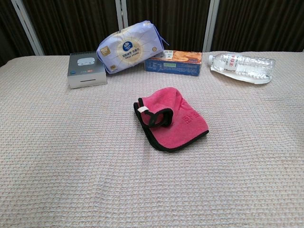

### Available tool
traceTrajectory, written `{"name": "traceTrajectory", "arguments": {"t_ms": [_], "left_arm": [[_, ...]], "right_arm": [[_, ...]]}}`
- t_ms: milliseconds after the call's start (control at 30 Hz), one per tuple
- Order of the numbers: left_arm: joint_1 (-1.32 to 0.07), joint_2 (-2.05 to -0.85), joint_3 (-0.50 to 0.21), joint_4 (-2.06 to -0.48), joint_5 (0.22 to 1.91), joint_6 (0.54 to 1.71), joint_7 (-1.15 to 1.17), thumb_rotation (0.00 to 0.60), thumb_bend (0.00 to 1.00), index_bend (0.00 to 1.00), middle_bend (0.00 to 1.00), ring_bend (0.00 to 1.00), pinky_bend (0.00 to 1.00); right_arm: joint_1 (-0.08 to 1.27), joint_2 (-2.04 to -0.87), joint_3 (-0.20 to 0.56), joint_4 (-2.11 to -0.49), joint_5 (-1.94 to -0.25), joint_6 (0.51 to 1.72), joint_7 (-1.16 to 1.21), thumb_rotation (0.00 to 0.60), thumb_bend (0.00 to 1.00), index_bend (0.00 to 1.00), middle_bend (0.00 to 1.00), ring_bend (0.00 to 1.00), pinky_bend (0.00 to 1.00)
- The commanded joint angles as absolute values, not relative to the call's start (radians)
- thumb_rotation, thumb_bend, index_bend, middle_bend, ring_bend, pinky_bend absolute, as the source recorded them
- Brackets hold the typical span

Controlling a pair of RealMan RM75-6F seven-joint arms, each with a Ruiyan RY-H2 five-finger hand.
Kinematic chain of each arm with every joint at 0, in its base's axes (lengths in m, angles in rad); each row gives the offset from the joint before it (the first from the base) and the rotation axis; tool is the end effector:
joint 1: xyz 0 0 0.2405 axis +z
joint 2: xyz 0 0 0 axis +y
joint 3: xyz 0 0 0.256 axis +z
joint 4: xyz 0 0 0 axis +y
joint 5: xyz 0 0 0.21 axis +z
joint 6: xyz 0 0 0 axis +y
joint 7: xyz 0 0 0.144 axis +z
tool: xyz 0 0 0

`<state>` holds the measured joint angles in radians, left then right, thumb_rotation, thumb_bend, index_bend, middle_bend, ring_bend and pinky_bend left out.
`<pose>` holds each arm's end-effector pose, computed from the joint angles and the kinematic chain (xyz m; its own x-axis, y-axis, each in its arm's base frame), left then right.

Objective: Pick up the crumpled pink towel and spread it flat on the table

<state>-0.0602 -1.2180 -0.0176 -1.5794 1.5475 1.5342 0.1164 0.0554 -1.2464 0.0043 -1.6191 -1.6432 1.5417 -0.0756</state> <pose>-0.3057 0.1663 0.1298 0.4441 -0.0052 0.8960 0.8954 -0.0332 -0.4440 -0.2824 -0.1604 0.1138 0.3468 0.0000 0.9380 -0.9305 -0.1259 0.3440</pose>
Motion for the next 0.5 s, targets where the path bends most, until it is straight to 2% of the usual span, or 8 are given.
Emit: {"name": "traceTrajectory", "arguments": {"t_ms": [33,500], "left_arm": [[-0.061,-1.218,-0.018,-1.58,1.548,1.533,0.115,0.6,0.07,0.02,0.0,0.0,0.0],[-0.064,-1.218,-0.017,-1.582,1.547,1.527,0.115,0.6,0.07,0.02,0.0,0.0,0.0]], "right_arm": [[0.056,-1.246,0.005,-1.619,-1.641,1.54,-0.074,0.6,0.27,0.0,0.0,0.0,0.0],[0.055,-1.243,0.003,-1.626,-1.639,1.536,-0.075,0.6,0.27,0.0,0.0,0.0,0.0]]}}
